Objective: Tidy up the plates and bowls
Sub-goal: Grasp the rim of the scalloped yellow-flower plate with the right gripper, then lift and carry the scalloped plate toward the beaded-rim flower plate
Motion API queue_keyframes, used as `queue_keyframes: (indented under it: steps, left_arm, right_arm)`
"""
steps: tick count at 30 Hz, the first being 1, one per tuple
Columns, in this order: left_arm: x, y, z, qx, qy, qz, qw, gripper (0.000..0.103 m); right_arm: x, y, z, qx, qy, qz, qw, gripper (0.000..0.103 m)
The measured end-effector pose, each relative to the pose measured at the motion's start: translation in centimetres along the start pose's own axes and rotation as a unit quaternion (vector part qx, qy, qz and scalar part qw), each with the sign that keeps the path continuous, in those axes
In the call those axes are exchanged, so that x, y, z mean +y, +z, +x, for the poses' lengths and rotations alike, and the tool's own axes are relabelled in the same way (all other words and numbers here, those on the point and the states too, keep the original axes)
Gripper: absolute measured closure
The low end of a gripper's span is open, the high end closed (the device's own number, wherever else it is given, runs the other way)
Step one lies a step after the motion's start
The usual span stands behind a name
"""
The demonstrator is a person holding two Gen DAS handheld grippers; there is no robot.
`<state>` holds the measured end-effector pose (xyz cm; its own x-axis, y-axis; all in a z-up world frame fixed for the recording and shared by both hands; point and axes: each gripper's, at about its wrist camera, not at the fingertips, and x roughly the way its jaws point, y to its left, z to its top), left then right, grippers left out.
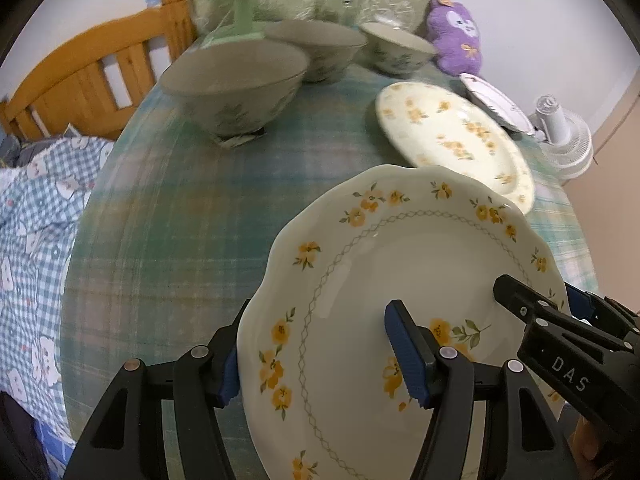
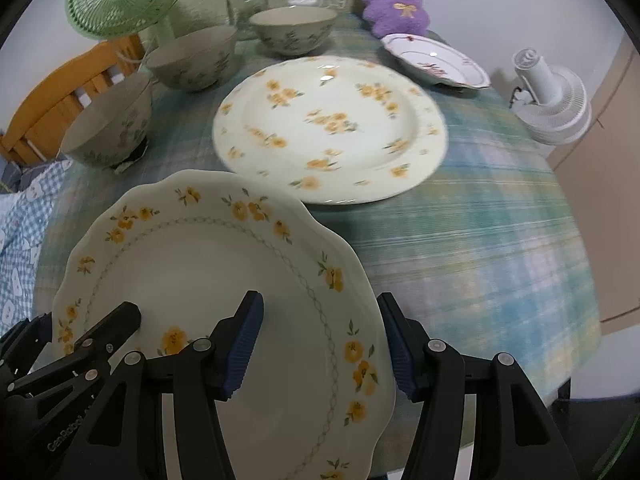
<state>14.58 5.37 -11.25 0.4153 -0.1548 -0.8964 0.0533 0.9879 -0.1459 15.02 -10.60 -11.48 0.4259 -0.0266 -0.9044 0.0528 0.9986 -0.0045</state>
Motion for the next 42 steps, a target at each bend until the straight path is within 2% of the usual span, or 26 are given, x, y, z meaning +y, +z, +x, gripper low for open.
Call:
queue_keyframes:
  steps: [8,13,23,31,42]
  left_arm:
    - [-5.5,1.2,-0.1,-0.01,-0.003,0.032,0.9994,0.038]
    - [-9.9,1.8,0.9,-0.008,0.011,0.023,0.9996,0.038]
    - [-18.7,3.1,3.6,-0.02,0.02,0.005,0.9996,0.038]
    - [-23.0,3.2,6.2,-0.011,0.017,-0.001,0.9998,0.038]
    - [-24.8,2.7,9.1,0.016,0.029,-0.02,0.9993,0.038]
  right_arm:
    - [-5.5,0.8,-0.9,-0.014,-0.005,0.029,0.999,0.041]
    - [-10.2,2.1,-0.3,-0.014,0.01,0.025,1.0,0.041]
    - [-19.1,5.0,1.3,-0.02,0.012,0.002,1.0,0.041]
    - [-23.9,5.6,3.3,-0.01,0.006,0.006,1.0,0.041]
    - [-26.5,5.4,6.8,0.025,0.02,0.01,0.999,0.041]
